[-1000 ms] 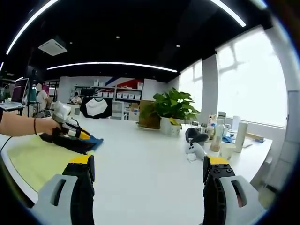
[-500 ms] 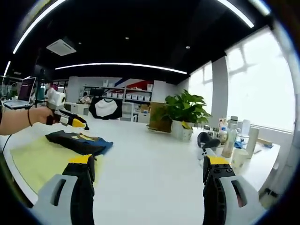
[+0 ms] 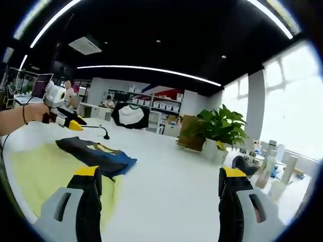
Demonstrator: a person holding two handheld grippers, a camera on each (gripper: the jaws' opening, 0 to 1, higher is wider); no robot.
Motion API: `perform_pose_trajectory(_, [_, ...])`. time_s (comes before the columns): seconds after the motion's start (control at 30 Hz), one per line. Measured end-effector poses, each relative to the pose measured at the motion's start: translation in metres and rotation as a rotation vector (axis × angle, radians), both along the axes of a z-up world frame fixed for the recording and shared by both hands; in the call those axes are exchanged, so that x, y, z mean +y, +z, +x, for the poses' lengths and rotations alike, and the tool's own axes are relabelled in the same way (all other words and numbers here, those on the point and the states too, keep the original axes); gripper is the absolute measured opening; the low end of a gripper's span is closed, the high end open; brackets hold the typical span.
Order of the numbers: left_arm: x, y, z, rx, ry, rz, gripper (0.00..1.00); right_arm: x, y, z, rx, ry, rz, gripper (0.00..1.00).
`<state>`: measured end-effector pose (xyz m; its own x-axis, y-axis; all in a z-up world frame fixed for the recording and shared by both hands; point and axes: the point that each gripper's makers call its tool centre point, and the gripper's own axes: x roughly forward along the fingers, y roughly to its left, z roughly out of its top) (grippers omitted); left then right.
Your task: Fold the garment on the visible template until the final outline fits inside the template.
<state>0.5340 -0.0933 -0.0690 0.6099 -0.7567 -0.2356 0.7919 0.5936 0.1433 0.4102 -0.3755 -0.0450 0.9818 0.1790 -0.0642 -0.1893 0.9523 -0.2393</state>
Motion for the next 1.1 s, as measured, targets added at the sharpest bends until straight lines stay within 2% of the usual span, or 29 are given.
perform_pose_trajectory(0.1, [0.017, -0.003, -0.008, 0.007, 0.035, -0.005, 0.34, 0.01, -0.004, 0.013, 0.015, 0.025, 0.003, 0.98])
perform_pose_trajectory(0.13, [0.021, -0.004, -0.011, 0.006, 0.039, -0.006, 0.34, 0.017, -0.004, 0.018, 0.022, 0.048, 0.026, 0.96])
perform_pose_trajectory(0.2, [0.031, -0.007, -0.016, 0.009, 0.064, -0.003, 0.34, 0.031, 0.001, 0.025, -0.01, 0.1, 0.057, 0.93])
perform_pose_trajectory(0.3, [0.046, -0.013, -0.022, 0.005, 0.098, 0.022, 0.35, 0.042, -0.007, 0.034, 0.019, 0.116, 0.05, 0.9])
perform_pose_trajectory(0.37, [0.051, -0.011, -0.026, -0.051, 0.089, 0.037, 0.32, 0.054, -0.011, 0.041, 0.033, 0.142, 0.061, 0.88])
perform_pose_trajectory(0.47, [0.058, -0.015, -0.032, -0.041, 0.106, 0.039, 0.3, 0.067, -0.017, 0.05, 0.047, 0.169, 0.074, 0.86])
perform_pose_trajectory(0.57, [0.065, -0.023, -0.035, -0.052, 0.136, 0.099, 0.31, 0.082, -0.029, 0.06, 0.096, 0.205, 0.085, 0.82])
perform_pose_trajectory(0.63, [0.068, -0.029, -0.038, -0.061, 0.143, 0.134, 0.31, 0.09, -0.039, 0.063, 0.141, 0.227, 0.075, 0.72])
perform_pose_trajectory(0.73, [0.072, -0.04, -0.042, -0.047, 0.154, 0.142, 0.29, 0.105, -0.045, 0.07, 0.159, 0.245, 0.101, 0.68])
perform_pose_trajectory(0.87, [0.079, -0.059, -0.048, -0.006, 0.175, 0.138, 0.26, 0.12, -0.063, 0.078, 0.215, 0.269, 0.072, 0.63])
perform_pose_trajectory(0.93, [0.085, -0.068, -0.049, 0.002, 0.19, 0.16, 0.25, 0.125, -0.072, 0.082, 0.235, 0.28, 0.057, 0.62])
perform_pose_trajectory(1.1, [0.092, -0.083, -0.047, 0.017, 0.208, 0.197, 0.24, 0.131, -0.093, 0.091, 0.299, 0.304, 0.025, 0.46])
